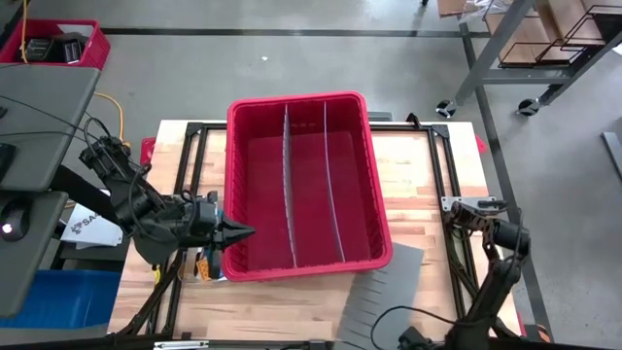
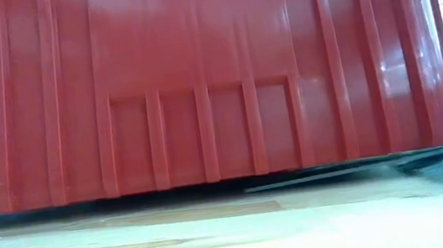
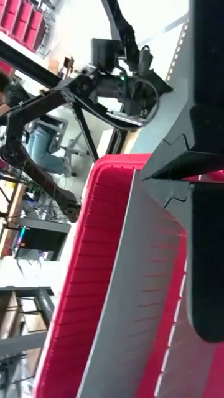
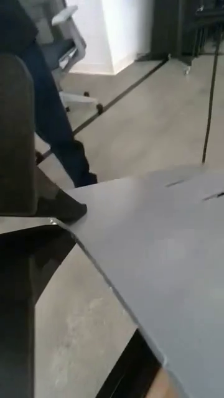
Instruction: Sort Items/Unsort Items
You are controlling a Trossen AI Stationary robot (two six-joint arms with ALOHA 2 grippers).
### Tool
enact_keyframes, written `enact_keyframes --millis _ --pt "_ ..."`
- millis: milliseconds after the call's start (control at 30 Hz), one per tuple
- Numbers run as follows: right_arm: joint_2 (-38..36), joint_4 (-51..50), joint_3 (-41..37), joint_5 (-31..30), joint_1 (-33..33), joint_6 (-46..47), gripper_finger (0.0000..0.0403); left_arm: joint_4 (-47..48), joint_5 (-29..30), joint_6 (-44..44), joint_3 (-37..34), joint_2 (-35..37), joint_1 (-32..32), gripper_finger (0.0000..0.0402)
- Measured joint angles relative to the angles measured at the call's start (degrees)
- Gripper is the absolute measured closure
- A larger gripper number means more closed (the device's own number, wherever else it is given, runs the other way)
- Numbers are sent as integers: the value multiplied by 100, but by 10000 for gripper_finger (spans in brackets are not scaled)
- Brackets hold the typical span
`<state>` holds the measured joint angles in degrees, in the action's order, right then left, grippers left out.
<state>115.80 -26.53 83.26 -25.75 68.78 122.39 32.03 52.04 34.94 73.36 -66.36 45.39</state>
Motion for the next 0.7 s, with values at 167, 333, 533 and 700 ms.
enact_keyframes --millis 167,333,533,700 --pt "-363 -1737 865 515 222 -5 402 -309 115 -610 0 -1 -8 401" --pt "-398 -3959 2065 889 320 15 402 -378 144 -742 0 22 -93 401" --pt "-412 -6018 3417 931 293 38 402 -315 69 -775 0 33 -118 402" --pt "-584 -6332 3913 707 218 20 402 -319 58 -903 0 66 -110 402"
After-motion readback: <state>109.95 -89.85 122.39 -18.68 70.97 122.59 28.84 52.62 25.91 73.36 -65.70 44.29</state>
